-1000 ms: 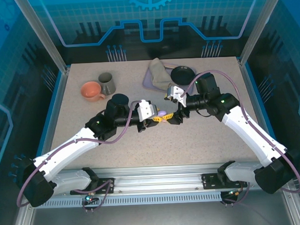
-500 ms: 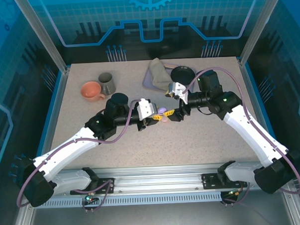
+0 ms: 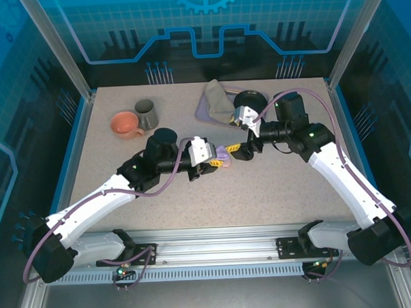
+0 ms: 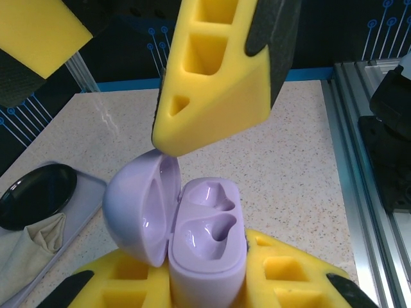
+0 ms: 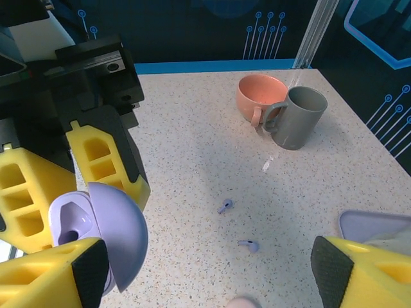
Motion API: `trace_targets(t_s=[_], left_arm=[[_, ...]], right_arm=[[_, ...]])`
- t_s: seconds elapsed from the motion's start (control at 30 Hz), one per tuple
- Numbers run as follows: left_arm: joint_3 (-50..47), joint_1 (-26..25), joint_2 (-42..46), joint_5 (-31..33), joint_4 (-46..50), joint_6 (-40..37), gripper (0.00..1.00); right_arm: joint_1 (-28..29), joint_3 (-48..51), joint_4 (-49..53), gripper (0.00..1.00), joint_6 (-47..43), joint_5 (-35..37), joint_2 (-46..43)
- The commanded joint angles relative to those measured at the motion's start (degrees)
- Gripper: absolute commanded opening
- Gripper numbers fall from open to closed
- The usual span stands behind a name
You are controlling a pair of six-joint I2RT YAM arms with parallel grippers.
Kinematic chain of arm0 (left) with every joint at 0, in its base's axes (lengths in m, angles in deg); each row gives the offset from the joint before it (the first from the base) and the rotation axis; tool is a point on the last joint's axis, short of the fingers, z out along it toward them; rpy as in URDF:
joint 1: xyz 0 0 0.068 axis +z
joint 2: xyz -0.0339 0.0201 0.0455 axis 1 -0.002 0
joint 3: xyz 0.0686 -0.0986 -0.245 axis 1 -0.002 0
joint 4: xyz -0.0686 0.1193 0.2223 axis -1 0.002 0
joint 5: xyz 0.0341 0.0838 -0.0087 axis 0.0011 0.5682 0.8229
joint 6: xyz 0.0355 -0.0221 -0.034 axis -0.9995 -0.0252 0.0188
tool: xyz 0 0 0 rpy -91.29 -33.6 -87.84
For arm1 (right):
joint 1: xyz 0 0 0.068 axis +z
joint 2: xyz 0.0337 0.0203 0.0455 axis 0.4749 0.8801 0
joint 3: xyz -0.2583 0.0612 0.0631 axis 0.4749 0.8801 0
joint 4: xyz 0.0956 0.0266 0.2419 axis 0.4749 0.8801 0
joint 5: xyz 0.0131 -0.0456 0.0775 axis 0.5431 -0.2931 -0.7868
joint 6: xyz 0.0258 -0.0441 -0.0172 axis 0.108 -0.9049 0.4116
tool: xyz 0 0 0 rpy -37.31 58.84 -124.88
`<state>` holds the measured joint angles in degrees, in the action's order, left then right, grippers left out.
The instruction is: Insert wireless bluetooth earbuds into charging case
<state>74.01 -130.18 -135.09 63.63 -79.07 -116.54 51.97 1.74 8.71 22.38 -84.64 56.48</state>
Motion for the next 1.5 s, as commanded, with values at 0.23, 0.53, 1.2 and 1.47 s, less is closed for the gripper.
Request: trace_targets(t_s=[0.23, 0.53, 1.2, 1.47], left_arm=[[-0.9, -0.3, 1.2, 0.4, -1.9, 0.1, 0.03], [-1.8, -0.3, 1.3, 0.1, -2.8, -1.0, 0.03], [-10.1, -0.3, 7.5, 0.3, -12.2, -19.0, 0.00], [-11.3, -0.3, 9.4, 2.4, -12.6, -20.0, 0.00]], right_arm=[[-3.3, 0.6, -1.1, 1.00, 0.2, -4.3, -5.2], [-4.8, 4.3, -0.5, 1.00, -0.9, -7.7, -9.7], [-13.5, 7.5, -6.1, 1.00, 28.2, 12.7, -8.9], [-11.3, 2.3, 0.4, 0.91, 36.4, 13.2, -0.3]])
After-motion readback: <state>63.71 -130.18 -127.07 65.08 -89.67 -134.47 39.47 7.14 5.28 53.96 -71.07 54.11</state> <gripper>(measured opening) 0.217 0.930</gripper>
